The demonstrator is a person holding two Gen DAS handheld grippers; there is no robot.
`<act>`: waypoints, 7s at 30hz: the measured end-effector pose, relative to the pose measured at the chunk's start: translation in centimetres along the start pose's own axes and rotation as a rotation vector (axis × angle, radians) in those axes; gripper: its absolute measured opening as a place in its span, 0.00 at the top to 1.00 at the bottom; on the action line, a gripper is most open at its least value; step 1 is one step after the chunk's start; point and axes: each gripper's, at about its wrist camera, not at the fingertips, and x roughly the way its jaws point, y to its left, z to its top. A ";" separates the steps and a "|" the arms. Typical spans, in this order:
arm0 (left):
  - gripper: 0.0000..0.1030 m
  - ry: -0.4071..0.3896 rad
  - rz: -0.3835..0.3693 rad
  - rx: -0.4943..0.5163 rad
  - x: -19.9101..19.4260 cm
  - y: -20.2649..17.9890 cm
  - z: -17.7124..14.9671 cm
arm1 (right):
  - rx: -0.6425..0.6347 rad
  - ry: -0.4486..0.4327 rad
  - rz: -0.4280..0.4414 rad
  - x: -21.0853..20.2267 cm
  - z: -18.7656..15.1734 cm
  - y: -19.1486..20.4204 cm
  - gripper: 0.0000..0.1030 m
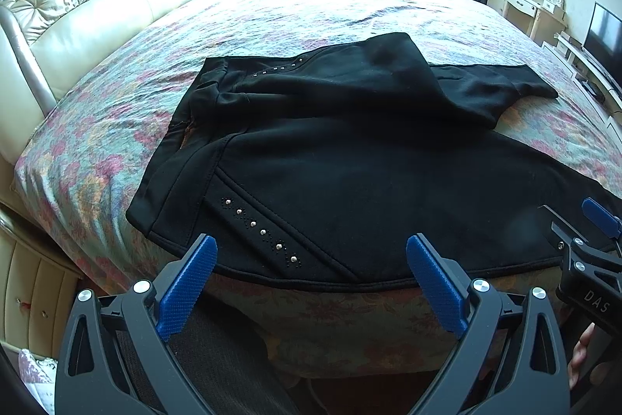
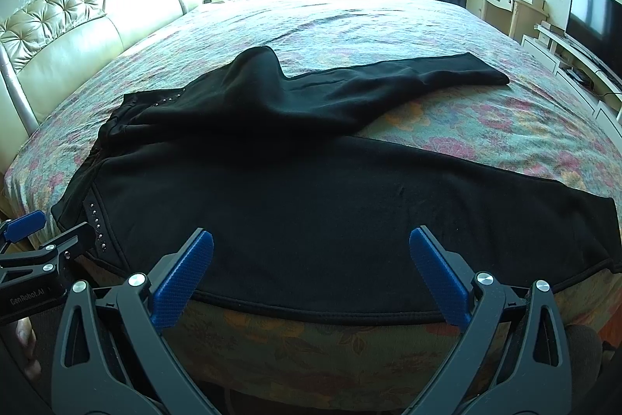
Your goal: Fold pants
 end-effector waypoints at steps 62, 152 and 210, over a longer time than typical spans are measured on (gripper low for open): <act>0.06 0.101 -0.519 -0.172 25.0 23.0 21.4 | -0.028 0.052 0.121 9.1 6.7 1.8 0.02; 0.47 -0.017 -0.749 -0.646 8.5 26.6 -0.4 | 0.483 0.203 0.597 7.8 -1.2 -8.7 0.27; 0.93 0.055 -0.527 -0.895 10.4 22.9 -3.4 | 0.819 0.177 0.545 5.5 -7.6 -14.0 0.94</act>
